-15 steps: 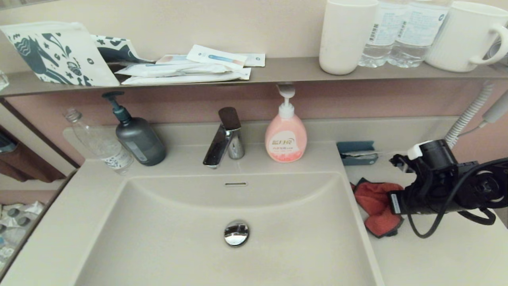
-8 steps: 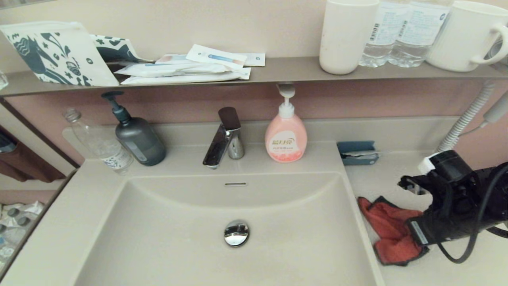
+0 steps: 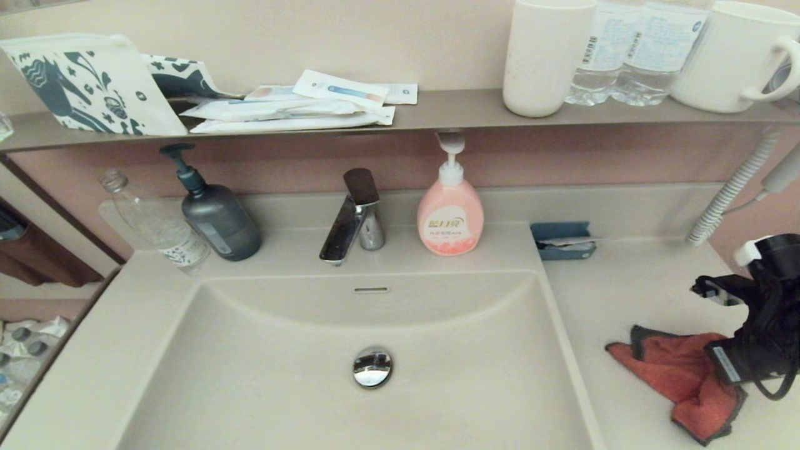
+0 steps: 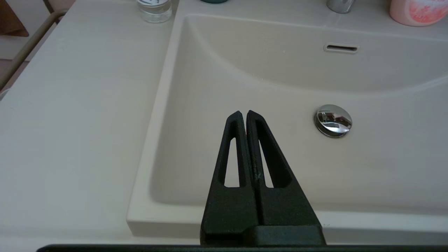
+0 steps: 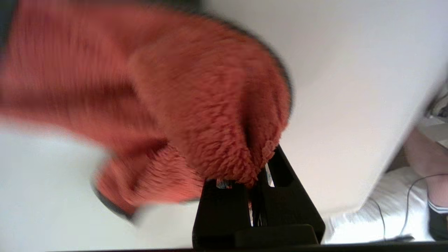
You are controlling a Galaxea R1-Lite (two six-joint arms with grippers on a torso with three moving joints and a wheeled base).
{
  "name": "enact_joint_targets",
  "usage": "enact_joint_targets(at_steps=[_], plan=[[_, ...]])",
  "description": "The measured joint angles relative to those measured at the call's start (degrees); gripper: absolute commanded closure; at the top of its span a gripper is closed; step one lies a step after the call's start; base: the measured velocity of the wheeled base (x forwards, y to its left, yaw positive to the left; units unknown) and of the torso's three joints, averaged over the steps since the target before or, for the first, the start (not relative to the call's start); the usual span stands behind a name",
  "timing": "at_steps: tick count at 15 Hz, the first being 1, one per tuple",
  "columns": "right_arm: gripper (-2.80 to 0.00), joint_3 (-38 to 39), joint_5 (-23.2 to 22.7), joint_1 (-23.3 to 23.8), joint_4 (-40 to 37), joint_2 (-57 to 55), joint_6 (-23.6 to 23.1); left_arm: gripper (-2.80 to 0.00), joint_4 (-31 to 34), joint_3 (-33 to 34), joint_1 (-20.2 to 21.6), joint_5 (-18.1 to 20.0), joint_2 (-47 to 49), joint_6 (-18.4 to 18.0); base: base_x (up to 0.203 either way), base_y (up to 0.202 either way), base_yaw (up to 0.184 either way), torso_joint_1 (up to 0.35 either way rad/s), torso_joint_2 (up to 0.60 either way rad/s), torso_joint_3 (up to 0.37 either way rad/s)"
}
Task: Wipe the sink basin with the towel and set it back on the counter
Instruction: Wipe the sink
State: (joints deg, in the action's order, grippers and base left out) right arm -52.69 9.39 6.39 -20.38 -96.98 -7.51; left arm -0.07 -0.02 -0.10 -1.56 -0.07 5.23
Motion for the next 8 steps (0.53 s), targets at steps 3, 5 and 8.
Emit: enact_joint_targets(at_steps=[3, 5, 8], plan=[[0.00, -3.34, 0.42, 2.43, 1.84, -1.79, 0.13, 0.00, 0.00, 0.00, 0.02, 0.00, 0.00, -0.01, 0.000, 0.000, 0.000, 0.000, 0.00, 0.000], [0.00, -7.12, 1.71, 3.08, 1.94, -3.97, 1.75, 0.00, 0.00, 0.00, 0.02, 0.02, 0.00, -0.02, 0.000, 0.000, 0.000, 0.000, 0.00, 0.000], [0.00, -13.24, 3.39, 2.95, 1.95, -7.35, 6.80, 0.00, 0.00, 0.00, 0.00, 0.00, 0.00, 0.00, 0.000, 0.000, 0.000, 0.000, 0.00, 0.000]])
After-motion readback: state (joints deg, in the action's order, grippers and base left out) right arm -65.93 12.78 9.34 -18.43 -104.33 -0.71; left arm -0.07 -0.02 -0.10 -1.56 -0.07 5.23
